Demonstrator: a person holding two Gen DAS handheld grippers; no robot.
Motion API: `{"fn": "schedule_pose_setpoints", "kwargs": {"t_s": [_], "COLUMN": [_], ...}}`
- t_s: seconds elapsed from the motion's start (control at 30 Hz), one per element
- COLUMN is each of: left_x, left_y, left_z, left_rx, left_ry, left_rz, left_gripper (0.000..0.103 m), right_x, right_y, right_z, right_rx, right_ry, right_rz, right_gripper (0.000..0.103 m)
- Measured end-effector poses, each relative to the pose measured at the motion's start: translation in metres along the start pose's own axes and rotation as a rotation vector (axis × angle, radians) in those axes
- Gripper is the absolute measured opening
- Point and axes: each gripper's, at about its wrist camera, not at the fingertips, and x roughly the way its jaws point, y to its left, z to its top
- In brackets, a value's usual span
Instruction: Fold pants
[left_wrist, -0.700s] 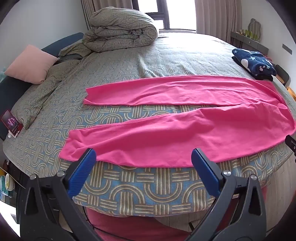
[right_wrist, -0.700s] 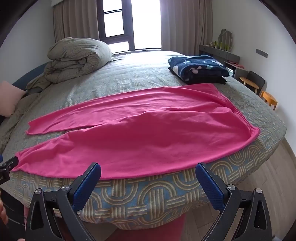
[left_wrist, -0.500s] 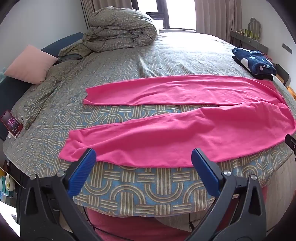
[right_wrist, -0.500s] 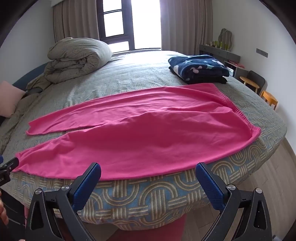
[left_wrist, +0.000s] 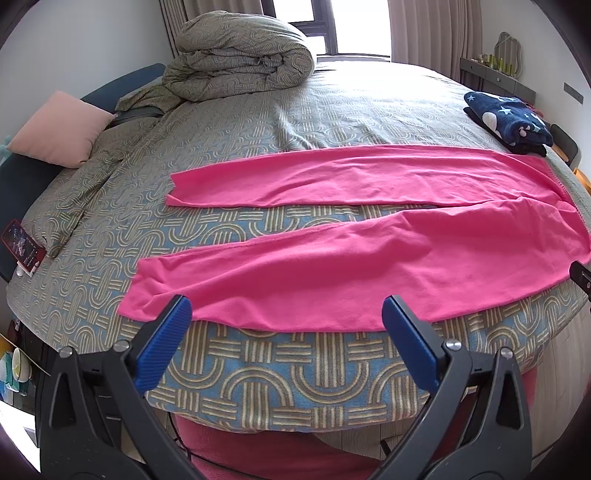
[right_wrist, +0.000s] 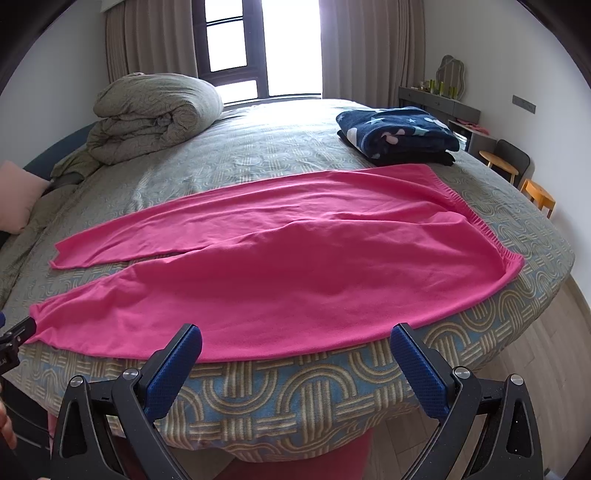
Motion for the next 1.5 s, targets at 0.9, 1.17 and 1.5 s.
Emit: {"fn": "schedule_pose_setpoints", "kwargs": {"t_s": [0.9, 1.17, 1.5], "left_x": [0.016, 0.028, 0.066], "left_y": [0.01, 0.045, 0.136], "left_z": [-0.006, -0.011, -0.033], "left_rx": [-0.022, -0.106, -0.649], "left_ry": [0.059, 0.109, 0.259], "left_rz": [0.008, -0.042, -0.438], "left_gripper": [0.102, 0.102, 0.093], "right_x": [0.014, 0.021, 0.028], "right_y": [-0.019, -0.057, -0.154], "right_z": [-0.004, -0.003, -0.021], "right_rx": [0.096, 0.212, 0.553], "right_ry": [0.051, 0.077, 0.159], "right_rz": [0.018, 0.064, 0.116], "right_gripper": [0.099, 0.042, 0.039]}}
